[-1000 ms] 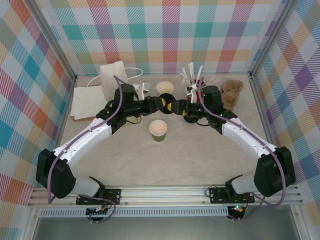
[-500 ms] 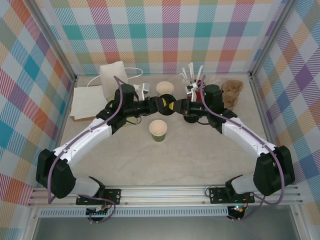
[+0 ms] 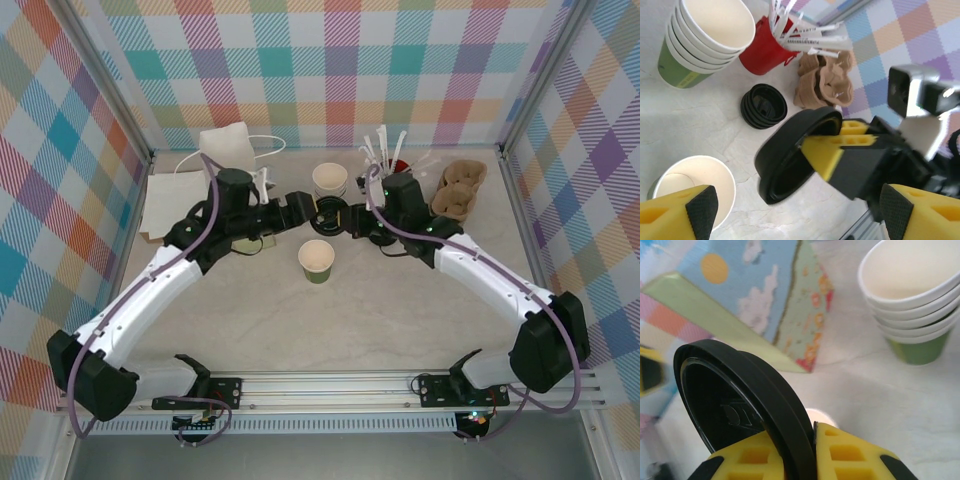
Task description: Pack the takeout coffee
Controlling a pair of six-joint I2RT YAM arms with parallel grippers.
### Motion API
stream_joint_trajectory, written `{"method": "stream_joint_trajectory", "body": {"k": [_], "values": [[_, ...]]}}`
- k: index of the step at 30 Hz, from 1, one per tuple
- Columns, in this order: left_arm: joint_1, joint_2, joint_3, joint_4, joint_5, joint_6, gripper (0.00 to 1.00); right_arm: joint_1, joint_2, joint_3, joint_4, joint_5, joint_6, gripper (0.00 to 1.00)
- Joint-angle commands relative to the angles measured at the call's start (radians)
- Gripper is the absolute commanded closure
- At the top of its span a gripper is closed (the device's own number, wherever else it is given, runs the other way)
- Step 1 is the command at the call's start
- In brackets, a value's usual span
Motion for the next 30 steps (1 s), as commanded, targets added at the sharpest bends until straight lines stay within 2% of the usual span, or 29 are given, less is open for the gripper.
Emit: {"method": "stream_joint_trajectory", "body": {"k": [1, 3, 6, 10, 14, 21, 30], "values": [[0.018, -0.030, 0.031, -0.084, -0.064, -0.169, 0.12, 0.073, 0.001, -0.019, 0.069, 0.322, -0.192, 0.86], [0.019, -0.045, 0.022, -0.070, -0.086, -0.291, 0.10, 0.128, 0.013, -0.040, 0.156, 0.444, -0.281, 0.86], [0.021, -0.056, 0.023, -0.064, -0.116, -0.481, 0.10, 0.186, 0.023, -0.084, 0.291, 0.543, -0.381, 0.86], [0.022, -0.058, 0.022, -0.037, -0.137, -0.653, 0.13, 0.258, 0.040, -0.120, 0.425, 0.603, -0.512, 0.87], [0.021, -0.043, 0.000, -0.019, -0.128, -0.779, 0.16, 0.289, 0.050, -0.132, 0.467, 0.618, -0.547, 0.87], [0.021, -0.013, -0.043, 0.010, -0.093, -0.910, 0.20, 0.306, 0.038, -0.146, 0.487, 0.629, -0.577, 0.87], [0.019, 0.051, -0.046, 0.058, -0.043, -0.948, 0.28, 0.331, 0.023, -0.150, 0.505, 0.601, -0.604, 0.86]]}}
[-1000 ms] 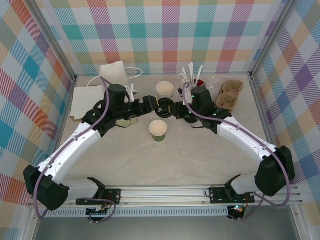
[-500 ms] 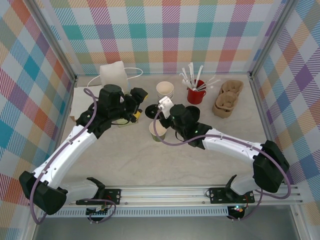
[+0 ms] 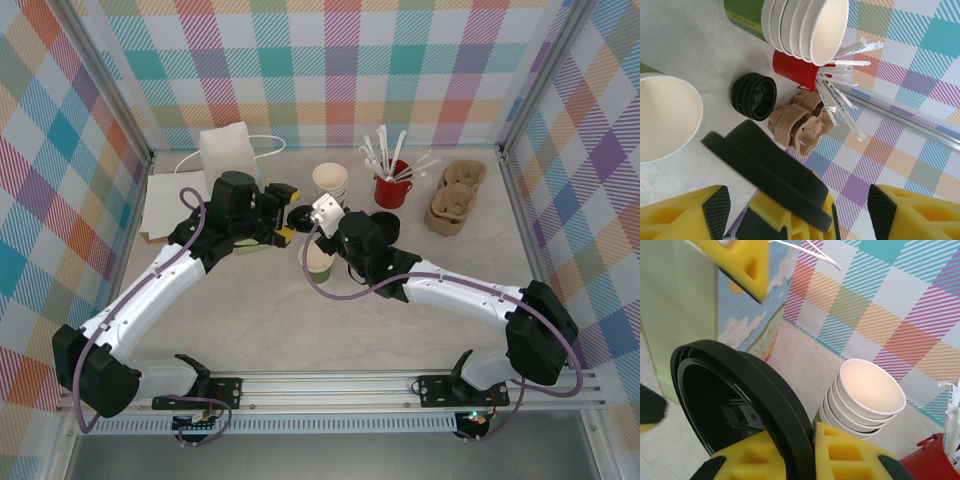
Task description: Pack the takeout coffee
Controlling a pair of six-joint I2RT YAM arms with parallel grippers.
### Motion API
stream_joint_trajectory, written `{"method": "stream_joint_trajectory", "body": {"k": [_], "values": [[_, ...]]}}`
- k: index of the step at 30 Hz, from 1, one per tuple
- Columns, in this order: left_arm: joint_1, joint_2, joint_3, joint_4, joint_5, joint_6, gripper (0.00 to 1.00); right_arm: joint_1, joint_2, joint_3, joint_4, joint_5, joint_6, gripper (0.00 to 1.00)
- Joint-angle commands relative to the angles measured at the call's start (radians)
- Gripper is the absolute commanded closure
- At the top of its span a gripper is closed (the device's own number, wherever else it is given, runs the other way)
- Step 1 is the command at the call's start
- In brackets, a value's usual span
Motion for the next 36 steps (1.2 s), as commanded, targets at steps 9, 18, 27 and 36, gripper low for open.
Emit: {"method": "stream_joint_trajectory", "body": {"k": [9, 18, 27, 36], "values": [[0.004, 0.049, -0.010, 0.063, 0.050, -0.026, 0.50, 0.011, -0.038, -0.015, 0.034, -0.029, -0.019, 0.84], [0.004, 0.075, 0.008, 0.051, 0.079, 0.063, 0.72, -0.011, -0.079, -0.037, -0.044, -0.099, 0.018, 0.74], [0.005, 0.095, 0.071, 0.032, 0.139, 0.364, 0.84, -0.137, -0.225, -0.095, -0.211, -0.402, 0.134, 0.33], [0.005, 0.075, 0.096, 0.001, 0.272, 0.698, 0.84, -0.407, -0.364, -0.133, -0.308, -0.918, 0.197, 0.00]]}}
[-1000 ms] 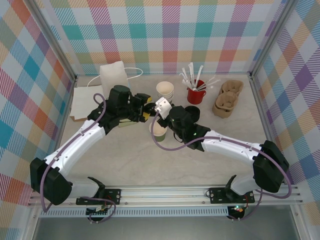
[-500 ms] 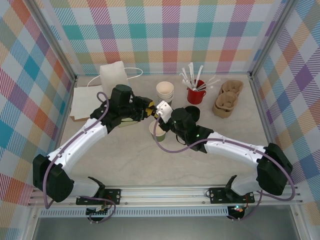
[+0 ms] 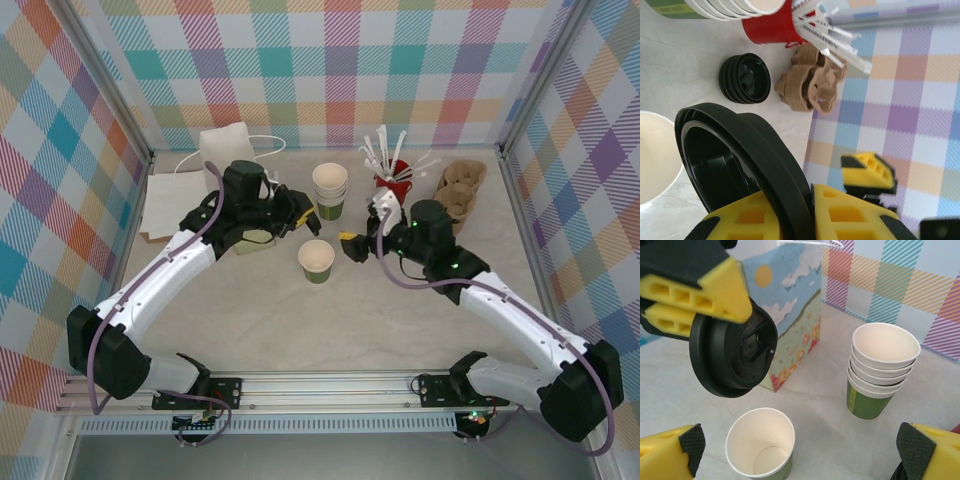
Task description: Pack the takeout coffee
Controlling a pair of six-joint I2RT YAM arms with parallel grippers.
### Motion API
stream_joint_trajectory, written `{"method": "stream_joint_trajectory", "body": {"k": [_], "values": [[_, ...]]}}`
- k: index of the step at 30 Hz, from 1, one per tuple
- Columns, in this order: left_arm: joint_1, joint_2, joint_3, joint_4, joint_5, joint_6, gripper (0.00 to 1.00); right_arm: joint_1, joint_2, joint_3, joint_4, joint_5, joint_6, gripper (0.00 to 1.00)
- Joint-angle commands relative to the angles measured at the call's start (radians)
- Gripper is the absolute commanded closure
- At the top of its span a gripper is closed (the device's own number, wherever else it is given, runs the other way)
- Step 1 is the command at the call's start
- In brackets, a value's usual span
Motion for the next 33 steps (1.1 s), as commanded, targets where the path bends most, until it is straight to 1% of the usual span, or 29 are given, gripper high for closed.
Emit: {"method": "stream_joint_trajectory", "body": {"k": [1, 4, 7, 10, 12, 17, 24, 31, 33], "values": [[0.005, -0.027, 0.016, -0.021, 0.094, 0.193, 0.84, -0.063, -0.020, -0.010, -0.040, -0.276, 0.024, 0.00], [0.005, -0.033, 0.029, -0.028, 0.168, 0.287, 0.83, -0.111, -0.016, -0.012, -0.001, -0.380, 0.007, 0.00], [0.005, -0.042, 0.045, -0.059, 0.209, 0.368, 0.84, -0.121, -0.011, -0.024, 0.080, -0.447, -0.047, 0.00], [0.005, -0.052, 0.048, -0.058, 0.248, 0.404, 0.84, -0.121, 0.018, -0.023, 0.153, -0.516, -0.080, 0.00], [0.005, -0.056, 0.049, -0.049, 0.280, 0.414, 0.85, -0.121, 0.053, -0.008, 0.189, -0.557, -0.097, 0.00], [0.005, -0.066, 0.053, -0.057, 0.293, 0.427, 0.85, -0.119, 0.129, 0.015, 0.279, -0.629, -0.158, 0.00], [0.004, -0.067, 0.047, -0.050, 0.308, 0.417, 0.86, -0.096, 0.237, 0.127, 0.242, -0.725, -0.214, 0.00], [0.004, -0.070, 0.040, -0.040, 0.316, 0.412, 0.86, -0.070, 0.326, 0.202, 0.226, -0.755, -0.211, 0.00], [0.004, -0.073, 0.039, -0.039, 0.320, 0.411, 0.86, -0.064, 0.344, 0.221, 0.217, -0.766, -0.207, 0.03]]}}
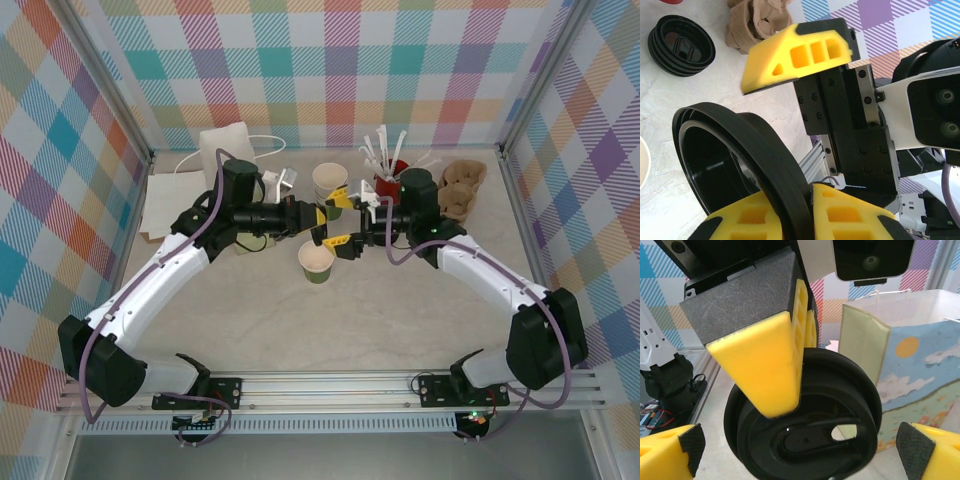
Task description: Pack the takeout coffee
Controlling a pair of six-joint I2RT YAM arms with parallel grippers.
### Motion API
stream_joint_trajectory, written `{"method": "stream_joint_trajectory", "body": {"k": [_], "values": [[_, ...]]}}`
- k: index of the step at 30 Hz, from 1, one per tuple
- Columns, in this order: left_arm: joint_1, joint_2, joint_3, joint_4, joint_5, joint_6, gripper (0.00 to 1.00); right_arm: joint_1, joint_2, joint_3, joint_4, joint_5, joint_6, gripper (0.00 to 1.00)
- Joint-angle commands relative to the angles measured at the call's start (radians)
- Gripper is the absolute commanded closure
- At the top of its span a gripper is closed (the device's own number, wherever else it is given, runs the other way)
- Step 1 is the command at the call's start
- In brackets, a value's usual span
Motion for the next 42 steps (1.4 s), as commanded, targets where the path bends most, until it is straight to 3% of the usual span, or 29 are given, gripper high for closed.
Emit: {"method": "stream_joint_trajectory", "body": {"k": [1, 11, 23, 29, 42], "values": [[0.004, -0.032, 0.017, 0.006, 0.032, 0.015, 0.86, 0.012, 0.027, 0.050, 0.005, -0.067, -0.022, 0.04], [0.004, -0.041, 0.005, 0.033, 0.035, 0.000, 0.87, 0.021, 0.054, 0.057, -0.004, -0.070, 0.003, 0.20], [0.004, -0.035, -0.002, 0.066, 0.037, -0.021, 0.88, 0.048, 0.061, 0.065, -0.012, -0.072, 0.024, 0.22], [0.004, -0.034, -0.002, 0.069, 0.036, -0.024, 0.87, 0.051, 0.060, 0.070, -0.028, -0.057, 0.040, 0.30], [0.004, -0.027, -0.009, 0.006, -0.027, 0.013, 0.53, 0.050, 0.024, 0.074, -0.172, 0.065, 0.006, 0.30]]}}
